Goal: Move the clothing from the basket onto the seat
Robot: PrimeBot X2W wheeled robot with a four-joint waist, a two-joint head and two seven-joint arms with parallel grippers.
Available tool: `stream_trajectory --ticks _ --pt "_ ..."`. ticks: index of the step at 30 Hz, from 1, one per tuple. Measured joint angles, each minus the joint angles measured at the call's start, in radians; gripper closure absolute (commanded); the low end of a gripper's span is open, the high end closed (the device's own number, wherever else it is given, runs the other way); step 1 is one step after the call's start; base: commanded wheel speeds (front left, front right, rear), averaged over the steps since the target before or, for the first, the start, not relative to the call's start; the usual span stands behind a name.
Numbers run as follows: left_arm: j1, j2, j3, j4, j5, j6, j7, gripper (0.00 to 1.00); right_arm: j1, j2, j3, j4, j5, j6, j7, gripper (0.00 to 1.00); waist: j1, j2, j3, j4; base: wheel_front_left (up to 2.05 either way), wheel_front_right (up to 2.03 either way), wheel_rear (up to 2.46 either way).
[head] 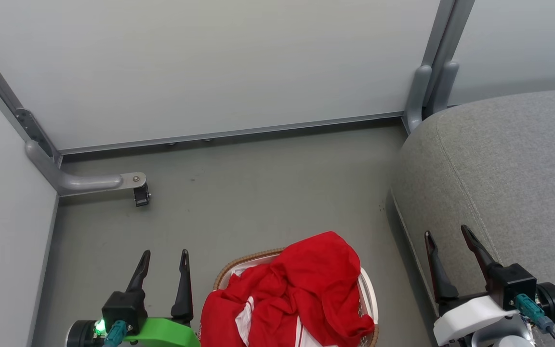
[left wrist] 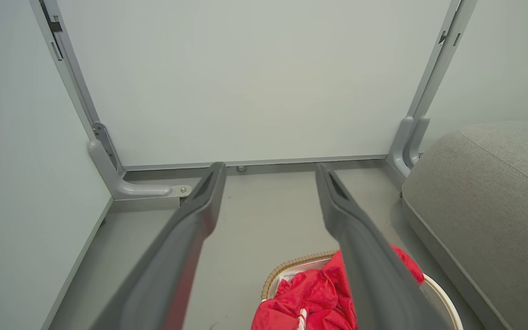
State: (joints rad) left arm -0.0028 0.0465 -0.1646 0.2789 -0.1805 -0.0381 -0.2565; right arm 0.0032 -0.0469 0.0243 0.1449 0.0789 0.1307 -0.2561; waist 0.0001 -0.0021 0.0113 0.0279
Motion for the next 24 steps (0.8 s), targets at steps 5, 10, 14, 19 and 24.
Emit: stream_trajectory --ticks 5,10,14,19,24 --pt "0.002 0.0 -0.006 0.002 0.02 0.002 -0.008 0.0 0.001 0.0 0.004 -0.007 -0.019 0.0 -0.006 0.0 0.0 0.0 0.001 0.0 0.0 0.0 0.0" --pt "0.002 0.0 -0.007 0.003 0.02 0.002 -0.008 0.0 0.002 -0.001 0.004 -0.009 -0.019 0.0 -0.006 0.0 -0.0001 0.0 0.003 0.0 0.0 0.0 0.0" --pt "0.002 0.0 -0.008 0.003 0.02 0.002 -0.008 0.0 0.002 -0.001 0.003 -0.009 -0.019 0.0 -0.006 0.0 -0.0001 0.0 0.004 0.0 0.0 0.0 0.0" --pt "0.002 0.0 -0.007 0.004 0.018 0.002 -0.008 0.0 0.001 -0.001 0.002 -0.009 -0.019 0.0 -0.006 0.0 -0.0001 0.0 0.006 0.0 0.0 0.0 0.0" --pt "0.002 0.0 -0.009 0.004 0.018 0.002 -0.008 0.0 0.001 -0.001 0.001 -0.009 -0.019 0.0 -0.006 0.0 -0.0001 0.0 0.007 -0.001 0.0 0.0 0.0"
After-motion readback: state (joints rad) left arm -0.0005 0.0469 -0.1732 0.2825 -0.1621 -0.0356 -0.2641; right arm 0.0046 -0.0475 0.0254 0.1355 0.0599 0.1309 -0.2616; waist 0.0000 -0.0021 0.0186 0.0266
